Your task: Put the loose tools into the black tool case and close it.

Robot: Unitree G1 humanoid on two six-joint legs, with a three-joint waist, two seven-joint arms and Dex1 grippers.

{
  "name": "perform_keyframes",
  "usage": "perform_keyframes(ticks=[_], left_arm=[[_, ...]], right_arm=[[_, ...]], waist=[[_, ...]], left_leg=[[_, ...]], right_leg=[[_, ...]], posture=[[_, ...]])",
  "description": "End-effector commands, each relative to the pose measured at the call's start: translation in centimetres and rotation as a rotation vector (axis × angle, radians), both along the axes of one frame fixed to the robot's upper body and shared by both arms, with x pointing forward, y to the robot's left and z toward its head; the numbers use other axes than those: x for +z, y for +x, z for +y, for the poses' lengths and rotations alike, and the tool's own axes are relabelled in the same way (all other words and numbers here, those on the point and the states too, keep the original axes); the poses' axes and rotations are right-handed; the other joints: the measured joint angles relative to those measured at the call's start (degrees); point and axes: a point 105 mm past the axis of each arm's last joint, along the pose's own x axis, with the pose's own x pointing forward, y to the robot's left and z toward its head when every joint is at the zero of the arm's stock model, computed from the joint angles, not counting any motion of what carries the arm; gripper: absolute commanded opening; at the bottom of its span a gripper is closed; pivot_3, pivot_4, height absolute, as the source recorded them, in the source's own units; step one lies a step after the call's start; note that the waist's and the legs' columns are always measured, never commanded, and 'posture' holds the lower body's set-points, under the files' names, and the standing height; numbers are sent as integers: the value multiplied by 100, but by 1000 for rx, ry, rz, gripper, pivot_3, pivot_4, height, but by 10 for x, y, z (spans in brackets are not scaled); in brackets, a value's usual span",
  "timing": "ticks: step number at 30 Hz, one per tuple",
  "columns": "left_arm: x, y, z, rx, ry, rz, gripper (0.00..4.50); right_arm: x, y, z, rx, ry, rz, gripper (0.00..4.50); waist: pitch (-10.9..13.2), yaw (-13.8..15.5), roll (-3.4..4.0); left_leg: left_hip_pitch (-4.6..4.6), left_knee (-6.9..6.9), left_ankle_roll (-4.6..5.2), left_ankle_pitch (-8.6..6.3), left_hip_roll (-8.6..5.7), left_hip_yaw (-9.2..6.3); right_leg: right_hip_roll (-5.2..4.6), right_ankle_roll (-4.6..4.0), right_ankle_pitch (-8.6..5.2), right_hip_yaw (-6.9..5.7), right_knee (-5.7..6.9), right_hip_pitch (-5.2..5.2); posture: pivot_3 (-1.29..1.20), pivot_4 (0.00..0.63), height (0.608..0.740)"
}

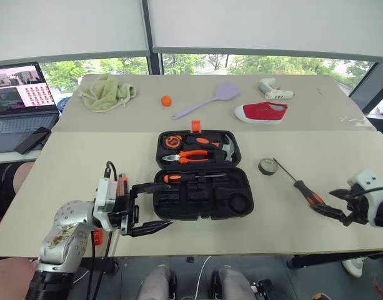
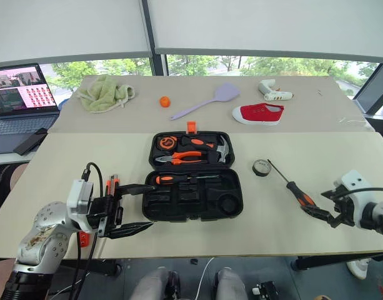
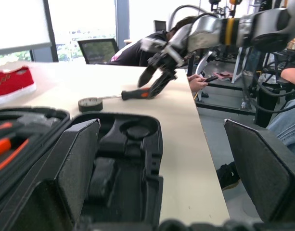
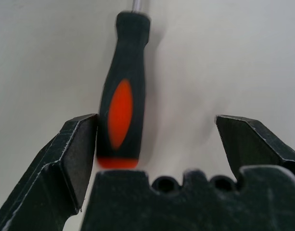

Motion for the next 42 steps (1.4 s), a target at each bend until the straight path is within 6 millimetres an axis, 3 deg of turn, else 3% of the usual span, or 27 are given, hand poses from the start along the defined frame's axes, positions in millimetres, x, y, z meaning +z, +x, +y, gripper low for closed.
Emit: perform_keyframes(ticks=[1, 6, 10, 15, 18, 19, 21, 23, 25, 27, 31, 36, 42], left_arm=[[12, -2, -7, -31, -18, -54, 4500], [15, -2, -13, -56, -21, -63, 4500], [16, -1, -12, -51, -22, -63, 4500], [15, 0, -10, -28, -24, -58, 4500], [15, 4, -2, 17, -17, -66, 4500], [15, 5, 2, 37, -14, -72, 4500], [16, 9, 14, 94, -5, -78, 4500], [14, 11, 25, 132, 13, -57, 4500], [5, 13, 39, 186, 40, 10, 4500], [-3, 15, 50, 225, 74, 52, 4500], [-14, 18, 75, 319, 207, 59, 4500], [-10, 14, 84, 365, 279, 48, 4500], [-5, 11, 64, 317, 319, 22, 4500]], right_arm=[[-3, 7, -1, 23, -17, 6, 3955], [-8, 10, -2, 37, -31, 35, 2347], [1, 4, -10, 19, -28, 9, 1102], [24, -3, -26, -17, -79, -59, 1020], [48, -1, -17, 68, -125, -130, 1020], [57, 2, -11, 100, -140, -156, 1020], [79, 17, 29, 264, -113, -233, 1020], [88, 24, 73, 431, -65, -251, 1020], [82, 22, 127, 658, -43, -202, 1020], [77, 23, 156, 767, -48, -168, 1020], [66, 42, 210, 909, -117, -151, 1020], [53, 51, 245, 1001, -190, -102, 1020], [43, 52, 251, 1036, -259, -44, 1020]], waist=[[0, -1, 0], [0, -15, -3], [-1, -2, -4], [-1, 38, -3], [0, -1, 0], [0, -24, 1], [1, -120, 1], [3, -212, 4], [6, -240, -1], [6, -260, -1], [18, -141, 10], [25, -54, 9], [26, -52, 8]], left_leg=[[0, 0, -1, 1, 0, 0], [4, 9, -26, 16, 1, 1], [4, 9, -26, 16, 2, 1], [-2, 10, -27, 17, -1, 3], [-6, 10, -27, 17, -1, 7], [-5, 9, -28, 18, 0, 8], [-1, 4, -25, 15, 7, 8], [6, -6, -22, 14, 21, 11], [12, -13, -25, 15, 26, 0], [22, -26, -35, 18, 39, 0], [-6, -21, -40, 21, 29, -7], [-35, 5, -50, 27, 13, -1], [-45, 5, -41, 20, 1, 4]], right_leg=[[0, 1, 0, -1, 0, 1], [0, 6, 3, -1, -1, 9], [-3, 7, 4, -1, -1, 10], [-11, 9, 3, -6, -2, 8], [-12, 11, 2, -2, -1, 1], [-10, 10, 2, -1, 0, 0], [0, 10, 2, 5, 0, -2], [15, 9, 3, 17, -1, -12], [25, 9, 2, 11, 0, -7], [39, 3, -1, 12, 2, -9], [24, -22, 5, -12, 12, -33], [-4, -16, 9, -24, 0, -37], [-17, -5, 10, -26, -7, -38]], posture=[[0, 150, 740], [0, 150, 740], [0, 150, 740], [0, 150, 740], [0, 150, 740], [0, 150, 740], [0, 150, 740], [0, 150, 740], [0, 150, 740], [0, 150, 740], [0, 150, 740], [0, 150, 740], [0, 150, 740]])
